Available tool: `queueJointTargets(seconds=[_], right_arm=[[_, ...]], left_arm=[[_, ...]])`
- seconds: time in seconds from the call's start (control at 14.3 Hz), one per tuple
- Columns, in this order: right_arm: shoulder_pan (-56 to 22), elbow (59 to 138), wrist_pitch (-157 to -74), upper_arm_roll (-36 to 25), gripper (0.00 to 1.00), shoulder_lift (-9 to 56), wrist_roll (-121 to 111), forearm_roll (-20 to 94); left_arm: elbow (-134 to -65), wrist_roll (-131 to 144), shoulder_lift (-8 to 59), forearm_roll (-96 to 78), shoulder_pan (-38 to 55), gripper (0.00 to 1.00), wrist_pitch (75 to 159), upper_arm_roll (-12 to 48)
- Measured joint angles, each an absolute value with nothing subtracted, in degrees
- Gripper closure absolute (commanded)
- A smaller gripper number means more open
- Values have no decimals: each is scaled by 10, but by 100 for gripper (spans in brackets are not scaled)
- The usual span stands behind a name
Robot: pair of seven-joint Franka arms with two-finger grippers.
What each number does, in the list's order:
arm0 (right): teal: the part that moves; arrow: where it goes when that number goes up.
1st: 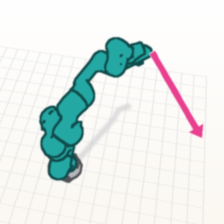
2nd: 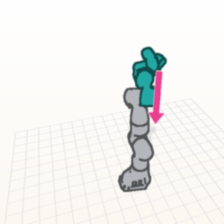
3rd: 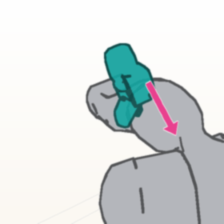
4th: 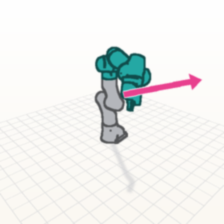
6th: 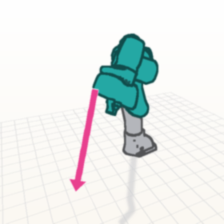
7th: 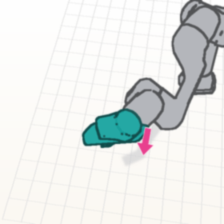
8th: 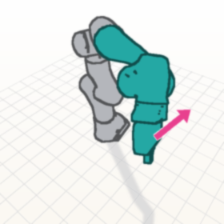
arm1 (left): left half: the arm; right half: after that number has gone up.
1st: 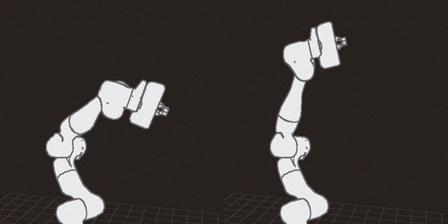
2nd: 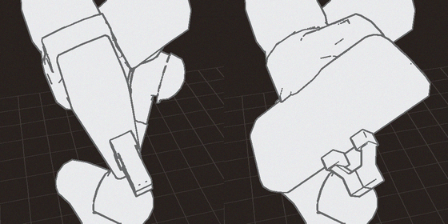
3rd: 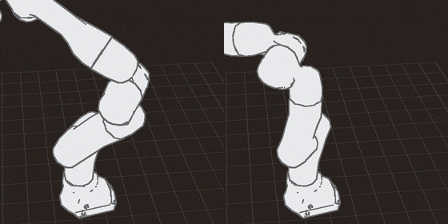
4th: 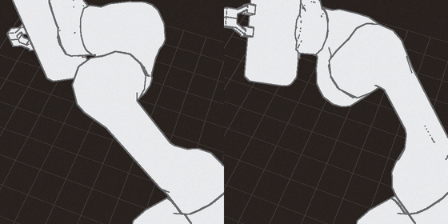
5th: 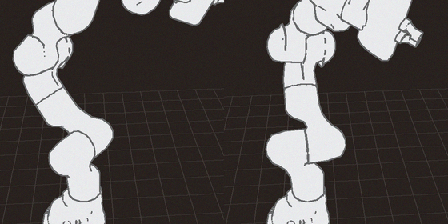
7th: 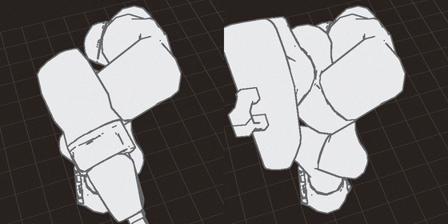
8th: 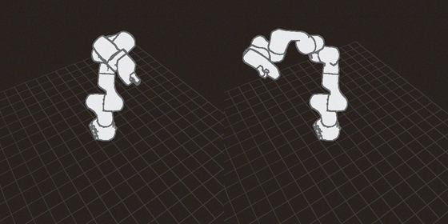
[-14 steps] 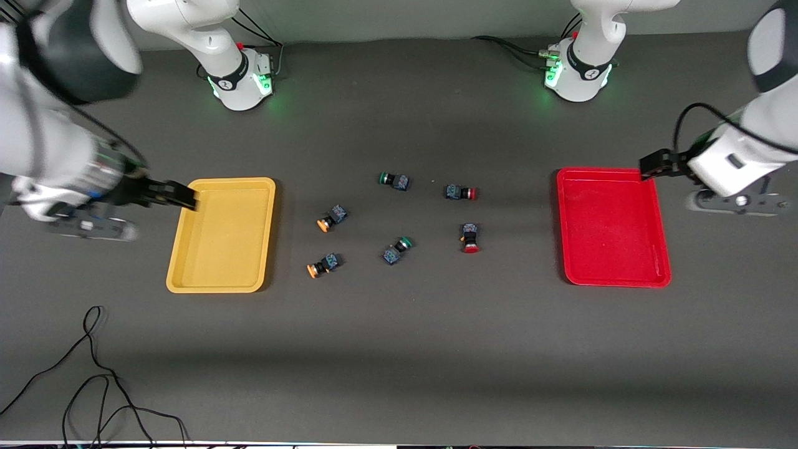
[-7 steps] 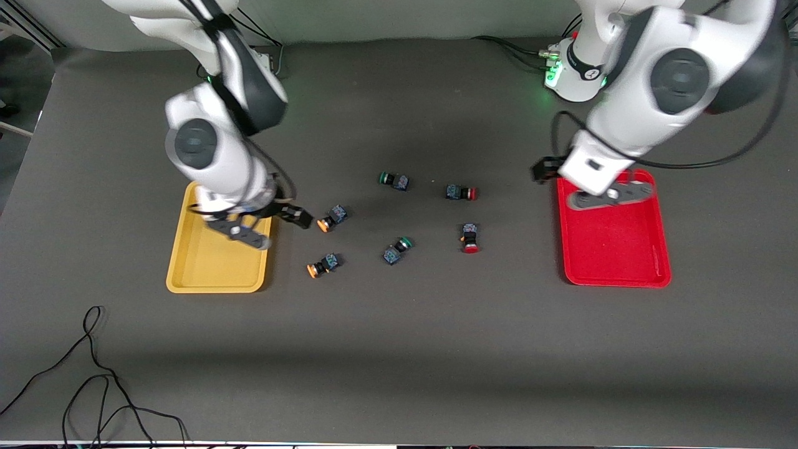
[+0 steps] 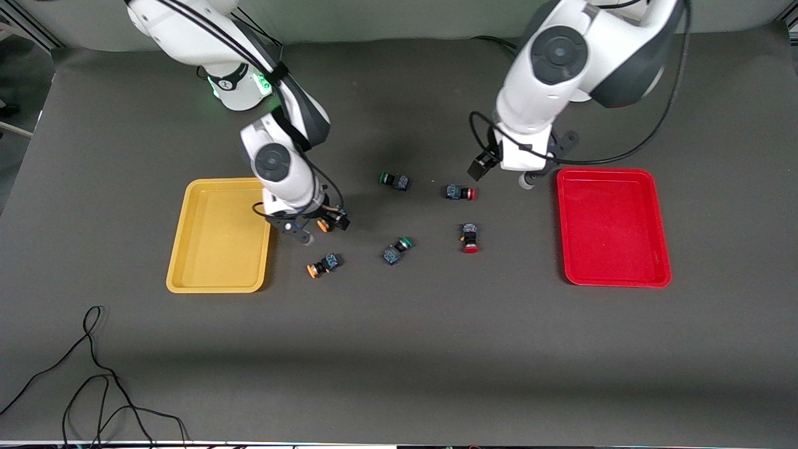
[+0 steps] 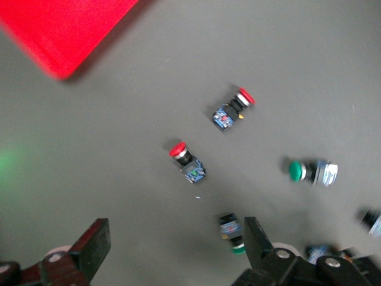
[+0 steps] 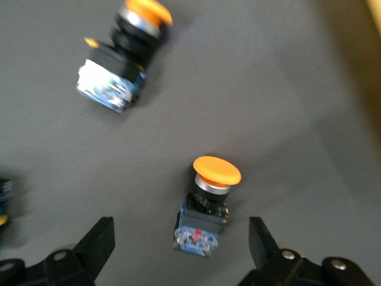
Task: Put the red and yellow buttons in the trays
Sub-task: 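Reach the right gripper to a yellow button while the left gripper reaches a red button, then grasp the yellow button with the right gripper while the left gripper grasps the red button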
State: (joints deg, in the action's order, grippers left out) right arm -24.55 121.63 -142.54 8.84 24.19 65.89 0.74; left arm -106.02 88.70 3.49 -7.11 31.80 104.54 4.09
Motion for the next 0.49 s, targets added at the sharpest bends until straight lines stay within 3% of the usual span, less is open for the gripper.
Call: queueJointTargets(seconds=[0.14, 0.28, 0.49], right_arm=[[-253, 1216, -1436, 89, 11, 265, 673, -1], [-253, 1215, -1438, 88, 28, 270, 673, -2], [-253, 1215, -1437, 88, 73, 270, 673, -3]], left_arm=[[-1062, 991, 37, -70, 322, 0, 1051, 42], [-1081, 1072, 39, -66, 325, 0, 1080, 42], [-1151, 1171, 49, -44, 340, 0, 1183, 44]])
